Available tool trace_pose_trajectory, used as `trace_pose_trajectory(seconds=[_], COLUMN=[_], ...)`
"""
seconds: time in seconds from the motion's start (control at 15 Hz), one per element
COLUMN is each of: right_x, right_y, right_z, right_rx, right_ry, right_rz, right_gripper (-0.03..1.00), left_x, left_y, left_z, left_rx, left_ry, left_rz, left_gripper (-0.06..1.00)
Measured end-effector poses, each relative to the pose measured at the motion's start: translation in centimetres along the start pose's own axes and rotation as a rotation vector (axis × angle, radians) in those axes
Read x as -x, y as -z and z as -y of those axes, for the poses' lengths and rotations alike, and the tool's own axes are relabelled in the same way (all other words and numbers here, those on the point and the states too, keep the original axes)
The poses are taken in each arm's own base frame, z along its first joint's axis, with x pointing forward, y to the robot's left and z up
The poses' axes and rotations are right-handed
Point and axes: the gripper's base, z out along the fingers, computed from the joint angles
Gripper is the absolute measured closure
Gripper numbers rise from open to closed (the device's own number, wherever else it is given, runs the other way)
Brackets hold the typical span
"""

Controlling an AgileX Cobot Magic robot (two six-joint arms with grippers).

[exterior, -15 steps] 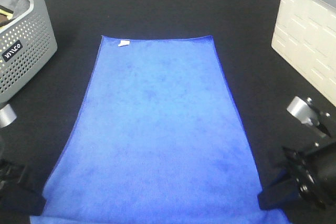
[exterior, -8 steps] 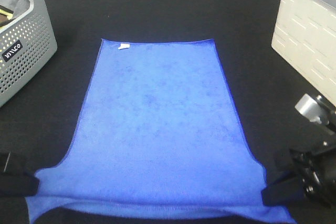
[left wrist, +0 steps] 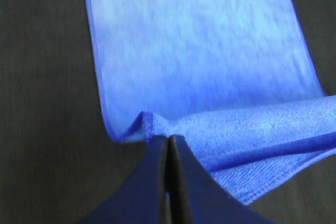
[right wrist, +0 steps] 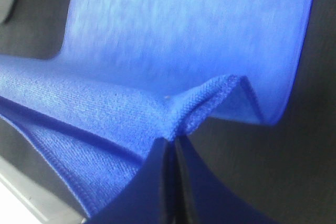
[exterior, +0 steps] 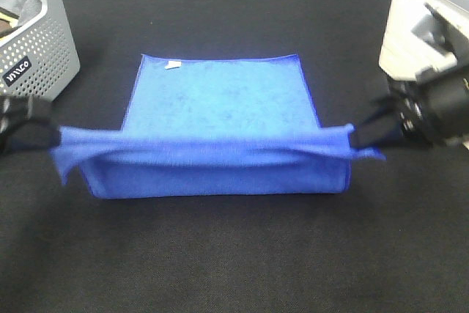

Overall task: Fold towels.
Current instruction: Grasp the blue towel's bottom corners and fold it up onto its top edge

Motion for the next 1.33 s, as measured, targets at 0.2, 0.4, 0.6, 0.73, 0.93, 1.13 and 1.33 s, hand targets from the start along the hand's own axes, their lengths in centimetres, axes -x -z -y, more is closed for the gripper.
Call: trace_pose_trajectory(seconds=[0.2,0.4,0.6,0.73,0.93,1.13,1.33], right_x=[3.5,8.2,12.4,15.7,19.1,21.1,22.7], right_y=[-1.5,-3.5,-5.6,-7.6,-9.9,-11.7,-14.2], right_z=[0.4,1.0,1.8,2.8,3.8,4.6,5.9], right_rx=[-0.010,-0.023,-0.046,-0.070,-0.085,-0.086,-0.092], right_ry=[0.029,0.067,0.089,0.104,0.128,0.151,0.177], right_rz=[0.007,0.024,0.039,0.066,0.107,0.139,0.164], right_gripper=[0.97,0.97,0.97,0.97,0.97,0.97,0.97], left_x=[2.8,7.0,10.4,12.8,15.7,17.3,18.5], left_y=[-2.8,-7.0,-10.9,-13.7,-16.2,-18.5,-21.4], left_z=[0.1,0.1,0.2,0.2,0.0,-0.4,-1.2], left_rx=[0.024,0.043,0.041,0.046,0.067,0.088,0.119], left_ry=[-0.042,-0.075,-0.099,-0.129,-0.164,-0.198,-0.237], left_rz=[-0.021,-0.004,0.016,0.051,0.144,0.201,0.262], left_gripper=[0.94,0.94,0.94,0.94,0.94,0.94,0.94])
